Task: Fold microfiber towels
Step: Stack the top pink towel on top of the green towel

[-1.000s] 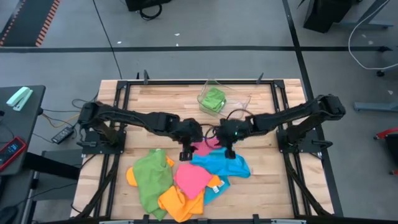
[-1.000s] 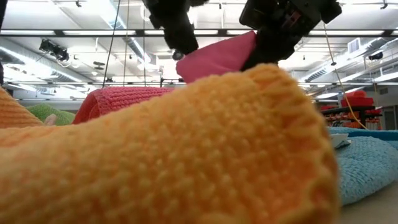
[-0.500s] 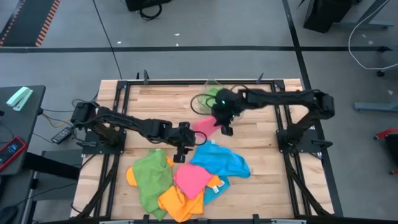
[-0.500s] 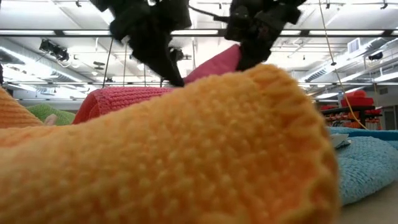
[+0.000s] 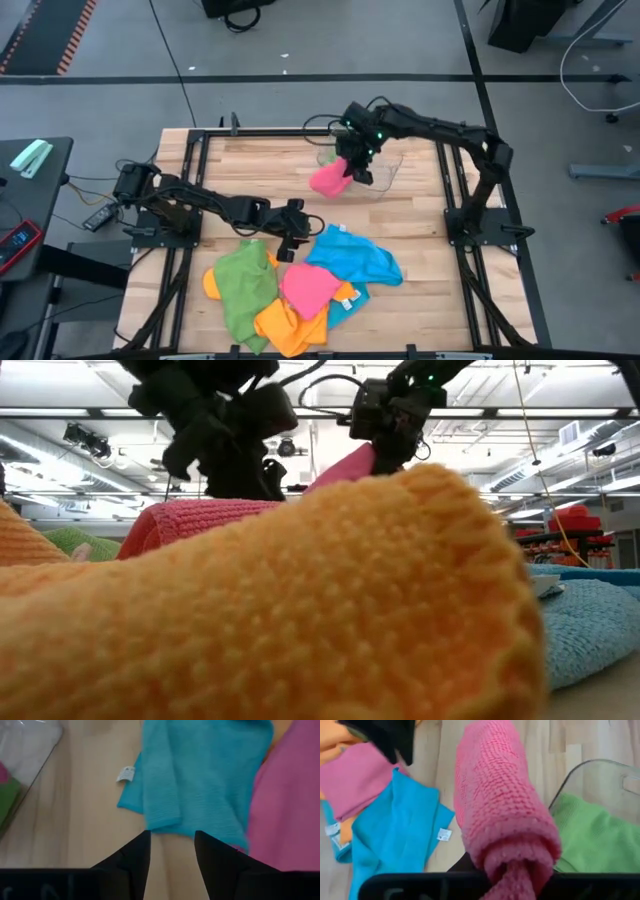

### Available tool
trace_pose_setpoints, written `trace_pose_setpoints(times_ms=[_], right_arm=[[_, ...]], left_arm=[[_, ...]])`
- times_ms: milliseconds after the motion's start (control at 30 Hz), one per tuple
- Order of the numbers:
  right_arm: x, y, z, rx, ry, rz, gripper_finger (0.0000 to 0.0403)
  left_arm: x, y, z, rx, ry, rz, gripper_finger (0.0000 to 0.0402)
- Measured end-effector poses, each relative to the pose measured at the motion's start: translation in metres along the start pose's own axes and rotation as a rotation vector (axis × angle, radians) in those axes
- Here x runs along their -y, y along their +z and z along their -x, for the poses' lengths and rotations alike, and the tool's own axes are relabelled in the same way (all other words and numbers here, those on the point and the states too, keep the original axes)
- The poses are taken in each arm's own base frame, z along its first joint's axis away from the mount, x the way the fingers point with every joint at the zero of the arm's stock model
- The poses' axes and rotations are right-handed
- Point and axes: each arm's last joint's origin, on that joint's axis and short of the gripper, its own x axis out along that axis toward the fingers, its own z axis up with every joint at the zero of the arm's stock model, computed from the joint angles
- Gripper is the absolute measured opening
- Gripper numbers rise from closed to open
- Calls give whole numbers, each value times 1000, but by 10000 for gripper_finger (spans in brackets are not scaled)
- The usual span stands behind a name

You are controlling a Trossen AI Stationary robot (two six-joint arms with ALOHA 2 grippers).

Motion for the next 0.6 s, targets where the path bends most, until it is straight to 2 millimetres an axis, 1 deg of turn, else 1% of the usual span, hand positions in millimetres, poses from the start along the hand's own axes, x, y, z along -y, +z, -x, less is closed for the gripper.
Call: trace_pose_setpoints(times_ms=[133, 267, 400, 467, 600], right_arm=[[28, 0, 14, -11, 5, -5, 19], [57, -1, 30, -57, 9, -47, 19], [77, -1, 45, -97, 28, -75, 19], [87, -1, 44, -119, 40, -96, 19], [99, -2, 27, -176, 66, -102, 19]], left_arm=[[-11, -6, -2, -4, 25, -32, 162], [-28, -14, -5, -3, 52, -59, 162], [-44, -19, -6, 55, 2, -20, 162], [-50, -17, -6, 93, -23, 15, 162], [-53, -14, -5, 134, -25, 99, 162]])
